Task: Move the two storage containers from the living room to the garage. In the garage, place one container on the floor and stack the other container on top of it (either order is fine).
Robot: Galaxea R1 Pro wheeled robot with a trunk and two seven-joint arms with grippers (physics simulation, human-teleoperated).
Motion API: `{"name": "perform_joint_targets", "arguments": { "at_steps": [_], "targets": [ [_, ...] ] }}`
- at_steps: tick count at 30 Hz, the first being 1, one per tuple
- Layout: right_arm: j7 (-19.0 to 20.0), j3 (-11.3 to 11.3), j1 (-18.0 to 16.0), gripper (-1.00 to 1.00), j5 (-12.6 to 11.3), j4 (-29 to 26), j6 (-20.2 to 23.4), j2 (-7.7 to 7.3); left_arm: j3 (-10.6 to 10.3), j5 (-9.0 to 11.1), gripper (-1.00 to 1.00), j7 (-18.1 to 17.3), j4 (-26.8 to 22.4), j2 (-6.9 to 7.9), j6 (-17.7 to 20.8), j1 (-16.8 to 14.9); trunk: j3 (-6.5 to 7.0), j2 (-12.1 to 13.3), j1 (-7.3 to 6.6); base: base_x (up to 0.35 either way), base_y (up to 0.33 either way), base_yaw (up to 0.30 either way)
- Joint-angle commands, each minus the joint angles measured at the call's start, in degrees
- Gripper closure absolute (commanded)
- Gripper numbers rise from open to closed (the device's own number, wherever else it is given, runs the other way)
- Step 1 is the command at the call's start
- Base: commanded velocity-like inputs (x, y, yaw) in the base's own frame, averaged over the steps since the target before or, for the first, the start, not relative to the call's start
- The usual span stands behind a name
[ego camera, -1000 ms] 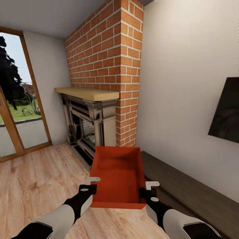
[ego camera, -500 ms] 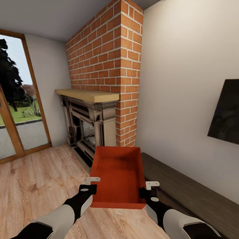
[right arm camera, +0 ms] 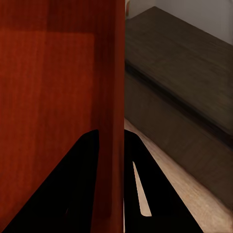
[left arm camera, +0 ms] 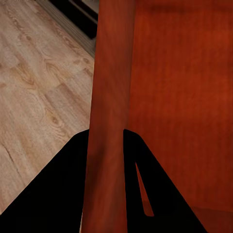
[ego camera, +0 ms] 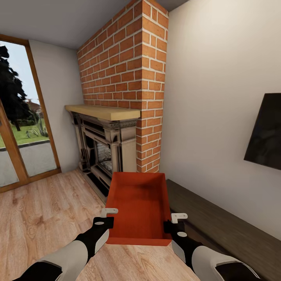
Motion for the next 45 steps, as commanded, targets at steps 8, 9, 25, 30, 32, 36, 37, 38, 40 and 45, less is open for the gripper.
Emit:
{"name": "perform_joint_targets", "arguments": {
  "at_steps": [8, 9, 25, 30, 32, 36, 37, 38, 40, 45],
  "targets": [
    [-0.39, -1.08, 0.00, 1.00, -0.48, 0.13, -0.13, 0.01, 3.79, -0.99, 1.00, 1.08, -0.34, 0.11, 0.38, -0.09, -0.08, -0.06, 0.01, 0.000, 0.000, 0.135],
    [-0.39, -1.08, 0.00, 1.00, -0.48, 0.13, -0.13, 0.01, 3.79, -0.99, 1.00, 1.08, -0.34, 0.11, 0.38, -0.09, -0.08, -0.06, 0.01, 0.000, 0.000, 0.263],
    [-0.51, -1.08, 0.00, 1.00, -0.48, 0.13, -0.13, 0.10, 3.79, -0.99, 1.00, 1.08, -0.34, 0.11, 0.38, -0.09, -0.08, -0.06, 0.01, 0.000, 0.000, 0.268],
    [-0.60, -1.08, 0.00, 1.00, -0.48, 0.13, -0.13, 0.10, 3.79, -0.99, 1.00, 1.08, -0.34, 0.11, 0.38, -0.09, -0.08, -0.06, 0.01, 0.000, 0.000, 0.284],
    [-0.63, -1.08, 0.00, 1.00, -0.48, 0.13, -0.13, 0.10, 3.79, -0.99, 1.00, 1.08, -0.34, 0.11, 0.38, -0.09, -0.08, -0.06, 0.01, 0.000, 0.000, 0.293],
    [-0.65, -1.08, 0.00, 1.00, -0.48, 0.13, -0.13, 0.10, 3.79, -0.99, 1.00, 1.08, -0.34, 0.11, 0.38, -0.09, -0.08, -0.06, 0.01, 0.000, 0.000, 0.296],
    [-0.65, -1.08, 0.00, 1.00, -0.48, 0.13, -0.13, 0.10, 3.79, -0.99, 1.00, 1.08, -0.34, 0.11, 0.38, -0.09, -0.08, -0.06, 0.01, 0.000, 0.000, 0.298],
    [-0.65, -1.08, 0.00, 1.00, -0.48, 0.13, -0.13, 0.10, 3.79, -0.99, 1.00, 1.08, -0.34, 0.11, 0.38, -0.09, -0.08, -0.06, 0.01, 0.000, 0.000, 0.298],
    [-0.65, -1.08, 0.00, 1.00, -0.48, 0.13, -0.13, 0.10, 3.79, -0.99, 1.00, 1.08, -0.34, 0.11, 0.38, -0.09, -0.08, -0.06, 0.01, 0.000, 0.000, 0.299],
    [-0.65, -1.08, 0.00, 1.00, -0.48, 0.13, -0.13, 0.10, 3.79, -0.99, 1.00, 1.08, -0.34, 0.11, 0.38, -0.09, -0.08, -0.06, 0.01, 0.000, 0.000, 0.299]
  ]
}}
